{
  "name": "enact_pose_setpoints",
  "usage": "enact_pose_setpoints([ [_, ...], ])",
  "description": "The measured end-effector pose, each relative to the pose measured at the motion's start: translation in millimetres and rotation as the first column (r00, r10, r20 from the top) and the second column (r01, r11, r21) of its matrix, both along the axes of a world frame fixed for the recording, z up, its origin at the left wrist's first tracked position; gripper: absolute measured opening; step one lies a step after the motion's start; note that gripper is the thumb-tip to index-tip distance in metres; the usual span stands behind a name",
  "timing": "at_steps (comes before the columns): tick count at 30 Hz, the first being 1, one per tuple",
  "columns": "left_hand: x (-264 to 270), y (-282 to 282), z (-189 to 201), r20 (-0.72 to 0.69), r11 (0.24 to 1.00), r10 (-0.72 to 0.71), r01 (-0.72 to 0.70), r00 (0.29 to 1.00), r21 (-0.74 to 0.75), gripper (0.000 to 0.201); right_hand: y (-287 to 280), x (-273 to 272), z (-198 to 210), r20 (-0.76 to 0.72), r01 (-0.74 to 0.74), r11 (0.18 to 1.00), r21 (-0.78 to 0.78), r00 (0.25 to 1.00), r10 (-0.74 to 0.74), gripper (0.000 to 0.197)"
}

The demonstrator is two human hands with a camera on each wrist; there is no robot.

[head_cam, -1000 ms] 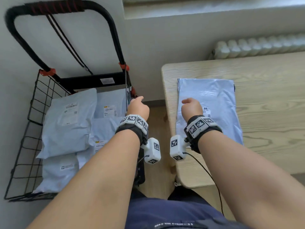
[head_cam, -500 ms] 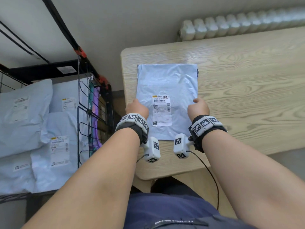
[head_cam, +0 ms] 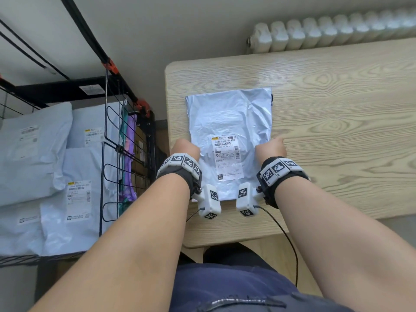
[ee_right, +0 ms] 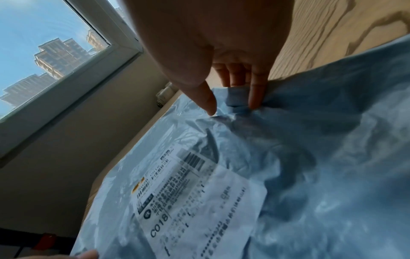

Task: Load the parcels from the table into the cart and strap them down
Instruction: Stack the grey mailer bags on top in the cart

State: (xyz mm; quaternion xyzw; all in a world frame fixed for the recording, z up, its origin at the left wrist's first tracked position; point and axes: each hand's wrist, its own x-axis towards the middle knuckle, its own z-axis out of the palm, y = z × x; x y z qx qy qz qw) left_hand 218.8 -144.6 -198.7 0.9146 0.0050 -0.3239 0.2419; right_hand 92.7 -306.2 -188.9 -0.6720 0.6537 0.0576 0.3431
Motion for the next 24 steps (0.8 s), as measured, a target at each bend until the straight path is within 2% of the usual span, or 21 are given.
enact_pose_setpoints([
  [3, 1.8, 5.9, 3.9, 0.024, 0.999, -0.042, 0.041, 0.999, 0.032, 0.008, 2.2, 0.6, 2.1, 0.013, -0.069, 0.998, 0.002, 0.997, 0.069, 0.029],
  [5, 4.2, 13.5, 8.5, 0.063, 0.999, -0.036, 0.034, 0.997, 0.023, 0.016, 8.2, 2.6, 5.8, 0.062, -0.104, 0.994, -0.021, 0.993, 0.105, 0.027],
  [8, 9.2, 26.6, 19.6, 0.153, 1.000, -0.024, 0.024, 0.988, -0.004, 0.023, 20.8, 12.2, 11.6, 0.160, -0.121, 0.991, -0.051, 0.979, 0.128, 0.028],
  [11, 16.9, 52.6, 28.0, 0.274, 1.000, 0.016, -0.008, 0.962, -0.028, 0.019, 44.2, 29.5, 19.9, 0.232, -0.168, 0.981, -0.097, 0.955, 0.186, 0.021],
  [14, 31.2, 81.9, 31.6, 0.352, 0.987, 0.143, -0.105, 0.925, -0.125, 0.015, 71.8, 50.2, 30.3, 0.282, -0.225, 0.964, -0.140, 0.925, 0.256, 0.016],
  [18, 58.2, 127.0, 43.9, 0.406, 0.971, 0.222, -0.165, 0.886, -0.172, 0.015, 111.4, 84.6, 44.4, 0.328, -0.293, 0.946, -0.141, 0.887, 0.324, 0.016],
  [24, 112.6, 224.5, 61.6, 0.433, 0.965, 0.263, -0.233, 0.862, -0.122, 0.017, 197.6, 146.3, 56.0, 0.356, -0.389, 0.909, -0.148, 0.837, 0.416, 0.016],
])
